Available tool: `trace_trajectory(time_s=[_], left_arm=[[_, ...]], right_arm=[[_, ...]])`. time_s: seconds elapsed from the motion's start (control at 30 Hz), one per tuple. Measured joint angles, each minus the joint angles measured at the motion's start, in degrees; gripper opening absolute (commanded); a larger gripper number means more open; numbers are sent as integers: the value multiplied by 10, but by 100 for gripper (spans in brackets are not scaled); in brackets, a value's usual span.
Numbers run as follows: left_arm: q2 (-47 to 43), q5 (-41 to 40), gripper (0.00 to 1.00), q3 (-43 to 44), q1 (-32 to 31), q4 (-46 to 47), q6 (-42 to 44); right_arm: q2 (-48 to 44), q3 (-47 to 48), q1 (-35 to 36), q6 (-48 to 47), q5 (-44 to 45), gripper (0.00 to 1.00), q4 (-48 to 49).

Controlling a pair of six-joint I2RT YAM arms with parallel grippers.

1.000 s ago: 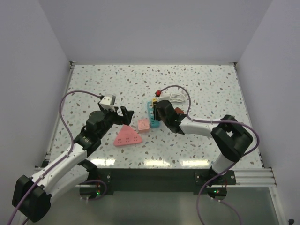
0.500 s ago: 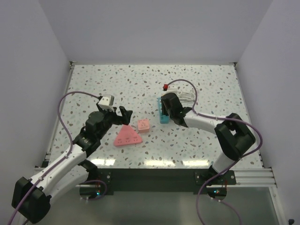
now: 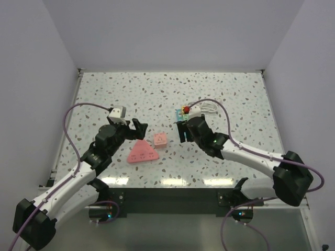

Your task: Insert the plug

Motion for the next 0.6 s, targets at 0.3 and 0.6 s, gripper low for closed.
trace_trajectory(time_s=[0.3,0.6], left_arm=[[81,-108,93,23,-187,-29,-45],[161,-242,82,61,-282,-83,-101]], right_arm=[[-124,-12,4,10,73,84,-17],[-148,-10,4,10,81,85,-17]])
